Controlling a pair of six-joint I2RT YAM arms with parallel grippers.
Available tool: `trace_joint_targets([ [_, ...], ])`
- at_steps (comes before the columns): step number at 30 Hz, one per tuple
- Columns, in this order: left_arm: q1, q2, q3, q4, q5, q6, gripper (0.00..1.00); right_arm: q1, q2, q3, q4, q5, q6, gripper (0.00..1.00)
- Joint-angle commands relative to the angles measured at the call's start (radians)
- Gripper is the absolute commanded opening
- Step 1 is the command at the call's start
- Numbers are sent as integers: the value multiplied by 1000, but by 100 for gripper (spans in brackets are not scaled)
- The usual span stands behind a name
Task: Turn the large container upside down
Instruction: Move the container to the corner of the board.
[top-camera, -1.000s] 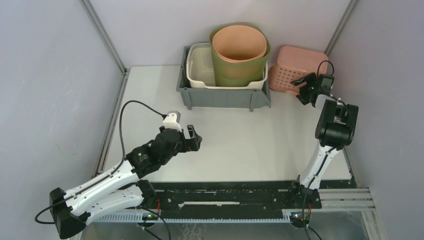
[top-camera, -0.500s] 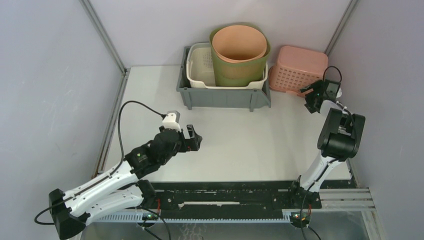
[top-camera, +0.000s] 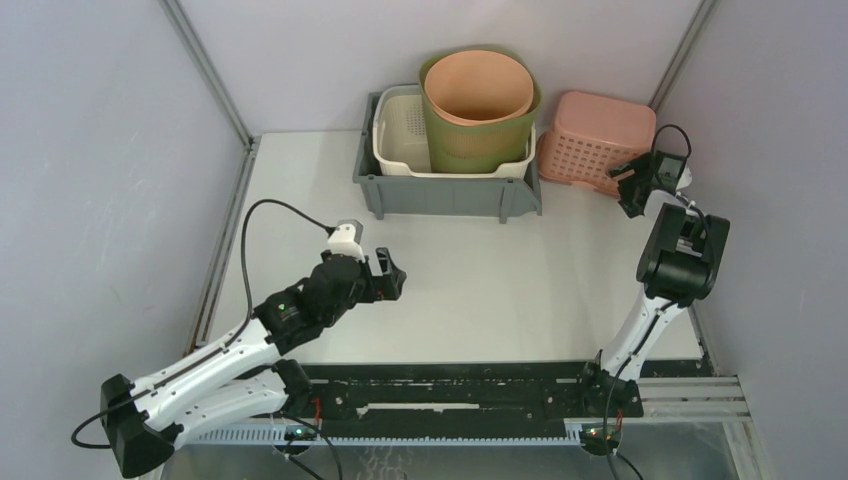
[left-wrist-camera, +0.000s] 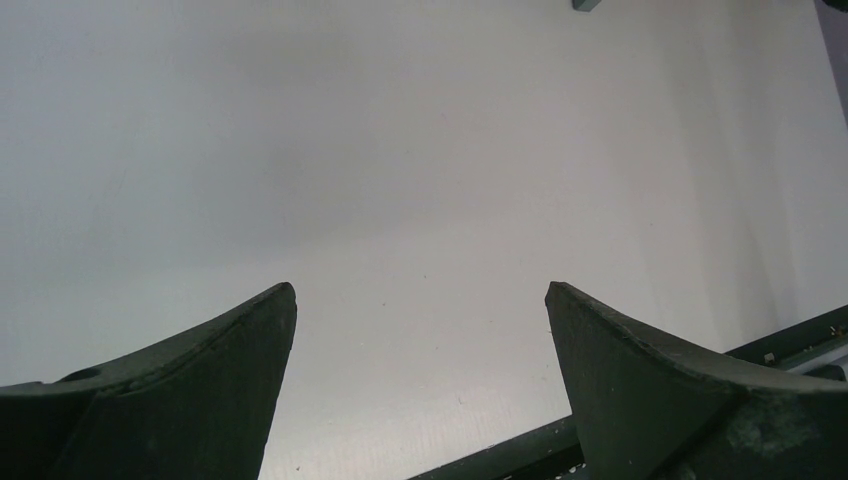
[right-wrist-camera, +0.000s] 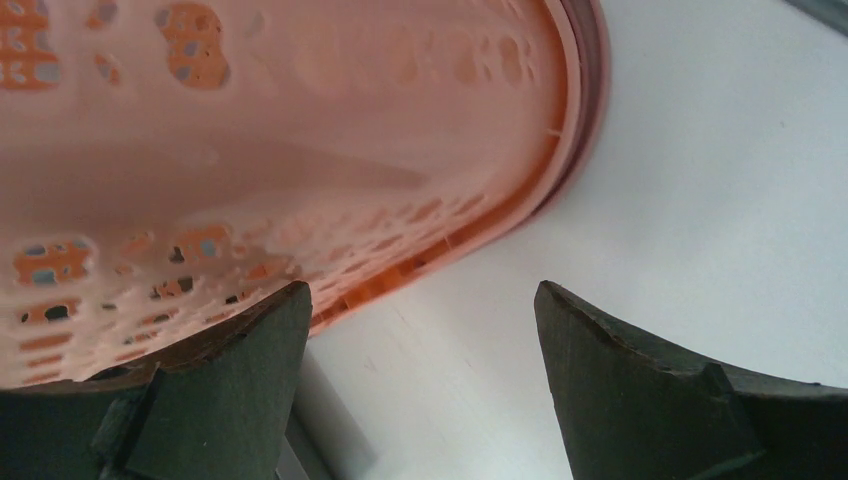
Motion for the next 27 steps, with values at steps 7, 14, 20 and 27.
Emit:
trace_joint_targets([
  [7,9,-5,26,-8,-6,5,100,-6,118,163,21,9,-34,90],
  [14,9,-5,27,-18,12,-4,100,-17,158,239,1,-31,-44,90],
  [20,9,0,33,-25,38,18,100,-19,55,124,22,-12,-62,91],
  [27,11,-5,24,-14,46,31,100,-39,17,110,-66,71,-76,90],
])
